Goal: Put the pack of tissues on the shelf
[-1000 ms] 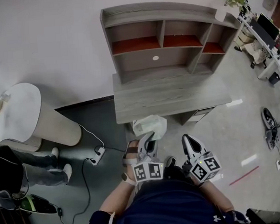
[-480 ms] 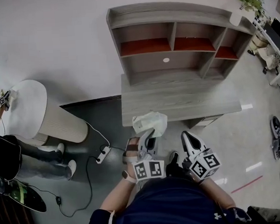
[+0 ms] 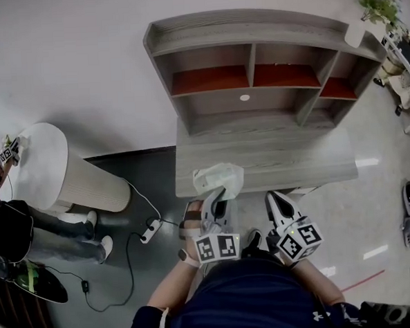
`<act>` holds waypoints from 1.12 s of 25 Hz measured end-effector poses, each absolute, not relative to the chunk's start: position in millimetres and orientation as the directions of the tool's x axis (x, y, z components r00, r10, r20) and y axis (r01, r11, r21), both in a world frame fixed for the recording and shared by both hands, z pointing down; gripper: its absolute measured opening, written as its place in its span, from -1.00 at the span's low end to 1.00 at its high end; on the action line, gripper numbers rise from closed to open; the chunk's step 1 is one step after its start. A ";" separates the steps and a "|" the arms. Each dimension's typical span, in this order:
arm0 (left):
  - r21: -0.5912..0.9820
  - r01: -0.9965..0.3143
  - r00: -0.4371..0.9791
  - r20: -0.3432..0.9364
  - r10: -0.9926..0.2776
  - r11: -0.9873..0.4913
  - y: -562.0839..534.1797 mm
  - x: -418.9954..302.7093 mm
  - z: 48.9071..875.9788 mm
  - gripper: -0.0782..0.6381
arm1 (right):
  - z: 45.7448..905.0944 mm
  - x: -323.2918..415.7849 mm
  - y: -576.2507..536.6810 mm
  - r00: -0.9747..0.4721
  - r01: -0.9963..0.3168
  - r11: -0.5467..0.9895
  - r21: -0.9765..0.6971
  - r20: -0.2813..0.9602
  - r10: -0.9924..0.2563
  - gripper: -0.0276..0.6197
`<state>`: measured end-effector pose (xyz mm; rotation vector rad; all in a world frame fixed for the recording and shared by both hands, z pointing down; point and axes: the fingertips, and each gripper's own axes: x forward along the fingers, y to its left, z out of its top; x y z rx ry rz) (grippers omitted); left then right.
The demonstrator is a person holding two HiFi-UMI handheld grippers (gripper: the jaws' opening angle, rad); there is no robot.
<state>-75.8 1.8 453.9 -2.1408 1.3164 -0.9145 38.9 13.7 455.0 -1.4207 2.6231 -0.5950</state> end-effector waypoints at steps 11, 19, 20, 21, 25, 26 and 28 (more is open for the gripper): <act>-0.691 -0.597 0.261 0.314 -0.913 -0.409 -32.4 -53.5 453.2 -0.68 | 456.0 64.3 -27.1 -0.597 -0.755 0.517 -0.403 0.098 -0.796 -0.88; -0.696 -0.606 0.227 0.311 -0.923 -0.384 -45.5 -40.6 452.3 -0.68 | 456.6 79.2 -42.6 -0.617 -0.740 0.533 -0.410 0.098 -0.781 -0.88; -0.698 -0.607 0.222 0.312 -0.924 -0.381 -45.3 -39.3 452.8 -0.68 | 457.1 80.3 -43.2 -0.621 -0.737 0.537 -0.411 0.098 -0.778 -0.88; -0.700 -0.606 0.216 0.313 -0.925 -0.378 -45.2 -38.5 453.2 -0.68 | 457.7 81.1 -43.7 -0.626 -0.733 0.541 -0.412 0.097 -0.774 -0.88; -0.705 -0.610 0.188 0.315 -0.930 -0.362 -46.7 -39.2 454.7 -0.68 | 459.4 83.4 -47.3 -0.642 -0.720 0.557 -0.415 0.093 -0.761 -0.88; -0.704 -0.612 0.180 0.317 -0.931 -0.359 -46.4 -39.8 454.9 -0.68 | 460.3 84.1 -47.0 -0.645 -0.717 0.558 -0.417 0.095 -0.758 -0.88; -0.705 -0.615 0.167 0.321 -0.932 -0.353 -45.9 -40.4 454.9 -0.68 | 461.2 85.3 -46.7 -0.652 -0.712 0.562 -0.420 0.098 -0.752 -0.88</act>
